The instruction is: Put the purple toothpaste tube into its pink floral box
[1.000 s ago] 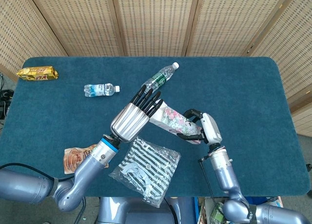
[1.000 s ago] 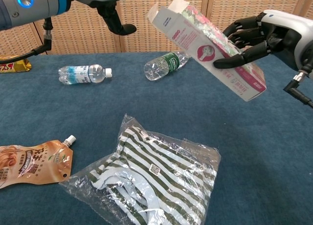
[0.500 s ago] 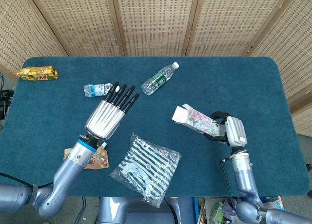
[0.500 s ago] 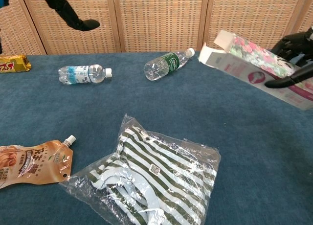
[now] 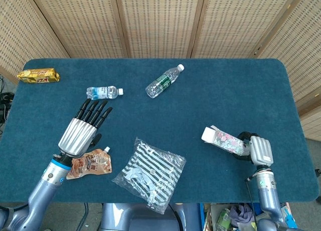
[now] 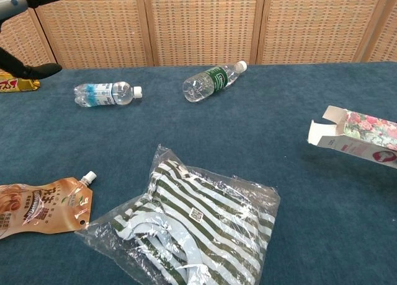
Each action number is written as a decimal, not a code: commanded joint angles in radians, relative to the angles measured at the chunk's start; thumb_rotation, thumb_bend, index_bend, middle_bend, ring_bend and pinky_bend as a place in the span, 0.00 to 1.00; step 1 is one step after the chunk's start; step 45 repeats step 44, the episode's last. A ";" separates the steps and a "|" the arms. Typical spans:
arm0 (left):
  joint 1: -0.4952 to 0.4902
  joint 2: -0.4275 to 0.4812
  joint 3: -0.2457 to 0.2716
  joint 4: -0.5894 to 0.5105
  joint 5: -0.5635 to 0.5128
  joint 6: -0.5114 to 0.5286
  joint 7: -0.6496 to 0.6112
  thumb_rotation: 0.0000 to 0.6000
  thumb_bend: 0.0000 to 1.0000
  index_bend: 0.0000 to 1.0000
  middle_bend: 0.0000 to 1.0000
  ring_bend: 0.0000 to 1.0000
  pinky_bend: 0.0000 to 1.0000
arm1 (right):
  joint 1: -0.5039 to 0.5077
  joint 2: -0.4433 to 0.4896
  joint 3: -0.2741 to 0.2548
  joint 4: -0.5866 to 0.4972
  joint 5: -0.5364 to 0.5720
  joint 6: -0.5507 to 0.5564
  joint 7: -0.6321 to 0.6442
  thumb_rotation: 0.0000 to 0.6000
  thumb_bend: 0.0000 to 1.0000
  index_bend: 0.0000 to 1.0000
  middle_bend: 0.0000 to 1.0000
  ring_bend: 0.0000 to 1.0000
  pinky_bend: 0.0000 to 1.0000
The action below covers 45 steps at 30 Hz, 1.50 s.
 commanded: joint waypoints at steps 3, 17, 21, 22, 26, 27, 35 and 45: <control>0.056 -0.013 0.011 0.045 0.063 0.021 -0.041 1.00 0.36 0.02 0.00 0.00 0.00 | -0.014 -0.022 -0.021 0.057 0.010 -0.062 0.036 1.00 0.11 0.45 0.20 0.12 0.29; 0.127 -0.026 -0.036 0.116 0.089 -0.037 -0.102 1.00 0.36 0.02 0.00 0.00 0.00 | -0.039 -0.036 -0.086 0.171 -0.140 -0.168 0.310 1.00 0.11 0.01 0.00 0.00 0.00; 0.147 -0.024 -0.048 0.129 0.095 -0.042 -0.113 1.00 0.36 0.02 0.00 0.00 0.00 | -0.059 -0.060 -0.072 0.212 -0.207 -0.074 0.380 1.00 0.11 0.00 0.00 0.00 0.00; 0.156 -0.022 -0.052 0.133 0.094 -0.040 -0.120 1.00 0.36 0.02 0.00 0.00 0.00 | -0.065 -0.063 -0.068 0.218 -0.230 -0.038 0.388 1.00 0.11 0.00 0.00 0.00 0.00; 0.187 -0.019 -0.059 0.141 0.092 -0.030 -0.152 1.00 0.36 0.02 0.00 0.00 0.00 | -0.079 -0.045 -0.061 0.196 -0.294 0.057 0.383 1.00 0.11 0.00 0.00 0.00 0.00; 0.193 -0.019 -0.059 0.143 0.093 -0.027 -0.159 1.00 0.36 0.02 0.00 0.00 0.00 | -0.081 -0.040 -0.060 0.192 -0.308 0.079 0.370 1.00 0.11 0.00 0.00 0.00 0.00; 0.300 -0.044 -0.020 0.169 0.107 0.023 -0.273 1.00 0.36 0.00 0.00 0.00 0.00 | -0.124 0.025 -0.083 0.114 -0.419 0.241 0.200 1.00 0.11 0.00 0.00 0.00 0.00; 0.421 -0.098 0.032 0.282 0.177 0.087 -0.329 1.00 0.36 0.00 0.00 0.00 0.00 | -0.172 0.067 -0.107 0.107 -0.521 0.377 0.029 1.00 0.11 0.00 0.00 0.00 0.00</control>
